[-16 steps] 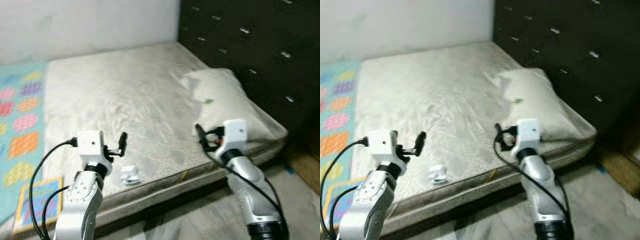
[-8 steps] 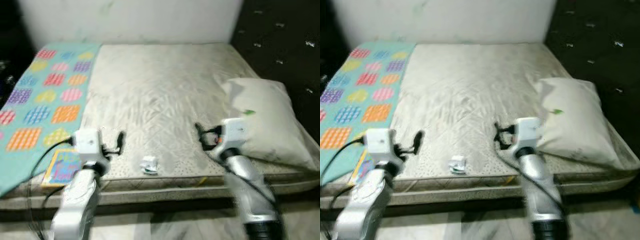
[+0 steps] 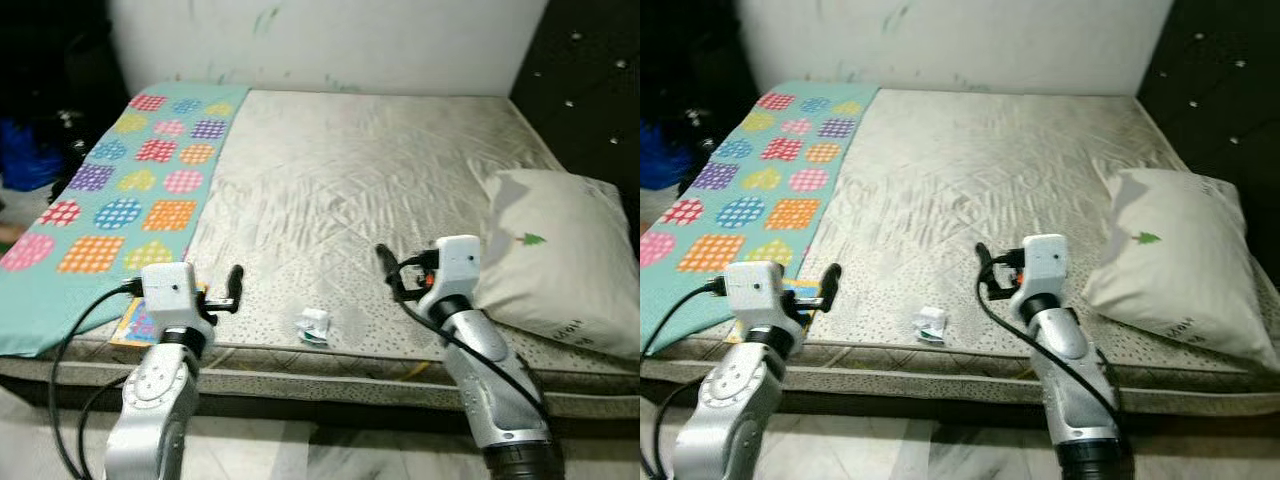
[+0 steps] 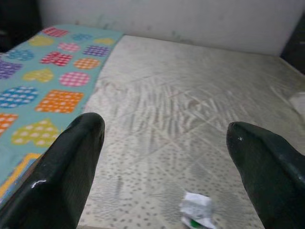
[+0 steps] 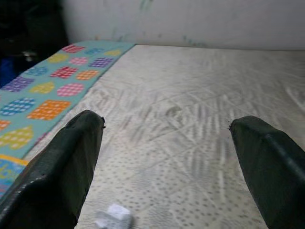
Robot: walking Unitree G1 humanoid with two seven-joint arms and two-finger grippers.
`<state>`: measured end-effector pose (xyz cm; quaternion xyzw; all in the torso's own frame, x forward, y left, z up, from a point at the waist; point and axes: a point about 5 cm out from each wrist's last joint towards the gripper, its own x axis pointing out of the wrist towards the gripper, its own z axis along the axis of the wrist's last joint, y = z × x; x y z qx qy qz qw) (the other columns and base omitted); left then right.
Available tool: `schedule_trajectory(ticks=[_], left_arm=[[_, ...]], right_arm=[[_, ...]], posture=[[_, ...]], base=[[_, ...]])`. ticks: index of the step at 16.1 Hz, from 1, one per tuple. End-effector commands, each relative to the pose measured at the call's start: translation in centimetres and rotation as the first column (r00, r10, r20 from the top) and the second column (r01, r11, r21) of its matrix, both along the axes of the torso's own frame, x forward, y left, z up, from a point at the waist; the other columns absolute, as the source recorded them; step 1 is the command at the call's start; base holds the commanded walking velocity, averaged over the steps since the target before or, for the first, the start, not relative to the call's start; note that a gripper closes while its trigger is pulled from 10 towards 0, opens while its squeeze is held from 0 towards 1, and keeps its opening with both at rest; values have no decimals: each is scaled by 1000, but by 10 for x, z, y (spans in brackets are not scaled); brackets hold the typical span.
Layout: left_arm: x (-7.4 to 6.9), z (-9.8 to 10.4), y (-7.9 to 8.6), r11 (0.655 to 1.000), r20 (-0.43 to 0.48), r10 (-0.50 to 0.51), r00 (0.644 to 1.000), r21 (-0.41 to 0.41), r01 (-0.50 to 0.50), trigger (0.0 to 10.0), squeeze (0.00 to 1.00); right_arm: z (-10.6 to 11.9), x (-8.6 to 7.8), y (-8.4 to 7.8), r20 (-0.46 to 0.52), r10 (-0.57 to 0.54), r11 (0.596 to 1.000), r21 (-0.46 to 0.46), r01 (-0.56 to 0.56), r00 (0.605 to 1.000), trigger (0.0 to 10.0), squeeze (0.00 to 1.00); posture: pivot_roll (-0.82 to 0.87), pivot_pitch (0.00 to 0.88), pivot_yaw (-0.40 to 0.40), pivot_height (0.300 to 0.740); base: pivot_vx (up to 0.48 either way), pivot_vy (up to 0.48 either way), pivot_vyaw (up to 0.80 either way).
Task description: Clean up the room
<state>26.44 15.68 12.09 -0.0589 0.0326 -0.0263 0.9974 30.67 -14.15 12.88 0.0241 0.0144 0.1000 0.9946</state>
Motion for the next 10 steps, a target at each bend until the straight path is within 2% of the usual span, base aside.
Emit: schedule_trajectory(ticks=[1,7,9,10], left_arm=[[0,2,3,1000,3,8,1000,6,-8,10000,0],[-1,3,0,999,20,-33,999,-19,33,10000,0],[-1,4,-2,998,27,-53,998,-18,53,10000,0],[-1,4,-2,998,26,-55,998,-20,56,10000,0]], right_arm=[[4,-1,0,13,-5,1000,14,5,1000,10000,0],[3,0,1,15,6,1000,-8,-6,1000,10000,0],[2,-1,2,14,6,1000,-5,-6,1000,10000,0],[1,-1,2,8,1,1000,6,-1,1000,10000,0]], posture=[[-16,77,-42,740],[-14,70,-40,740],[-13,65,-39,740],[-13,65,-39,740]], base=[[0,0,0],[0,0,0],[0,0,559],[0,0,0]])
